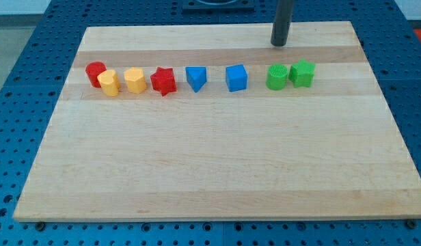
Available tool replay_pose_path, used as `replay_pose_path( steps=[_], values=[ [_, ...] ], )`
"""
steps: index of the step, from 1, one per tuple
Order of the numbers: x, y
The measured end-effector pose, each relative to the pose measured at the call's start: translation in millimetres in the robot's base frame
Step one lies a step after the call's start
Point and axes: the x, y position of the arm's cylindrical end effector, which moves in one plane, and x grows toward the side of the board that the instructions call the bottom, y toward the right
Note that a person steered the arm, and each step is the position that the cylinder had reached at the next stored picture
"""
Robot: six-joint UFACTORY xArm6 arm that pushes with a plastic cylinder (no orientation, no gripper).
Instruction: Point your arm closer to the red circle
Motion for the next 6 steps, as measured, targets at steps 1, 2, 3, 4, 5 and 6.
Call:
replay_pose_path(
  steps=[1,2,3,4,5,6],
  values=[
    [0,0],
    [0,0],
    [-11,-79],
    [-11,-186],
    [-11,-298],
    [-11,-324]
  ],
)
